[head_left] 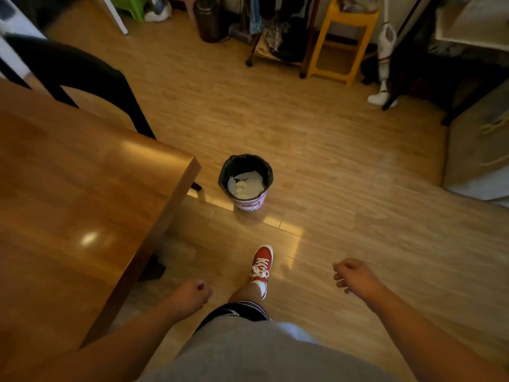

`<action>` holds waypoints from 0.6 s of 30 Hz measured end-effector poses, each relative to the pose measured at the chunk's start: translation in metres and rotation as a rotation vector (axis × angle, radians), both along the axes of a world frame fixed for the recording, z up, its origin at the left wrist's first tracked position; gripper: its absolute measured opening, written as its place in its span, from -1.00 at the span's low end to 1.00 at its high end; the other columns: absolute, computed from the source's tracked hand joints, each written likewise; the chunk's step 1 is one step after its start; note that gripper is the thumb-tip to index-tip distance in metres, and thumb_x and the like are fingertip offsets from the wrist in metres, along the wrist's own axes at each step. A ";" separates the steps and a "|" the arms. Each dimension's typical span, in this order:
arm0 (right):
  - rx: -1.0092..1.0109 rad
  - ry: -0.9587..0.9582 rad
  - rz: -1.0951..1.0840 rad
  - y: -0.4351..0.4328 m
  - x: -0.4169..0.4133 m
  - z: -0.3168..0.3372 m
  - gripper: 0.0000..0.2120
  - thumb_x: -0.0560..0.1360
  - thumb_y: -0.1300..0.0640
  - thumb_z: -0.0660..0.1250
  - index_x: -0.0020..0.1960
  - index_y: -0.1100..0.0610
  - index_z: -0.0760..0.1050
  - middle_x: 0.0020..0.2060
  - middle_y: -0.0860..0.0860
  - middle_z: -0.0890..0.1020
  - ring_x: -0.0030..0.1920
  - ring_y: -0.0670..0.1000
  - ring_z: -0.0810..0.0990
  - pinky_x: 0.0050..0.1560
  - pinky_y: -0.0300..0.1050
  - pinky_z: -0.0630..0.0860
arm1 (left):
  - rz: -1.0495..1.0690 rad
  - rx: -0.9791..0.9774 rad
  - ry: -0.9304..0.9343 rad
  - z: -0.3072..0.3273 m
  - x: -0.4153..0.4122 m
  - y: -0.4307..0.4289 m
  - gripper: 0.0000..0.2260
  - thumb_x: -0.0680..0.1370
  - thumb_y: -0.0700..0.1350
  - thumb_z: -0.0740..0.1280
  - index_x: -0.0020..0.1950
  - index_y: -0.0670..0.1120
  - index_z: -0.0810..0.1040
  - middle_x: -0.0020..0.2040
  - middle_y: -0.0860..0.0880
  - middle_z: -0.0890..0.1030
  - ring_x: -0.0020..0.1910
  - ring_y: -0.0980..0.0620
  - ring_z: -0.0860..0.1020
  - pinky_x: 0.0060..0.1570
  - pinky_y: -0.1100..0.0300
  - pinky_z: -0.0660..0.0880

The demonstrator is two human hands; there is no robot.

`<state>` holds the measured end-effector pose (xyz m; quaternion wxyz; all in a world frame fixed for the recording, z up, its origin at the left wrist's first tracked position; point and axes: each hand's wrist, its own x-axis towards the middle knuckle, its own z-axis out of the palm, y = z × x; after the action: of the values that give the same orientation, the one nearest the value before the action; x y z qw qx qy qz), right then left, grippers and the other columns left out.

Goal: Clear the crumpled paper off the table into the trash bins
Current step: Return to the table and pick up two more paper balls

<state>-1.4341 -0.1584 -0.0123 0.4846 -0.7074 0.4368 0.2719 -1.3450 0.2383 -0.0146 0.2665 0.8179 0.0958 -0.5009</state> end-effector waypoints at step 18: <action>-0.029 0.164 -0.217 -0.203 0.085 0.020 -0.80 0.56 0.11 0.31 -0.11 0.26 0.54 -0.24 0.18 0.62 -0.32 0.10 0.54 -0.34 -0.11 0.40 | -0.187 -0.081 -0.093 0.014 0.262 -0.292 -0.73 0.56 0.10 0.26 -0.04 -0.09 0.57 -0.11 -0.12 0.66 -0.11 -0.10 0.64 -0.16 0.03 0.58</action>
<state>-1.3489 -0.3613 0.0073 0.4634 -0.6384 0.5528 0.2685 -1.0830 -0.0539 -0.0005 0.2558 0.8341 -0.0136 -0.4886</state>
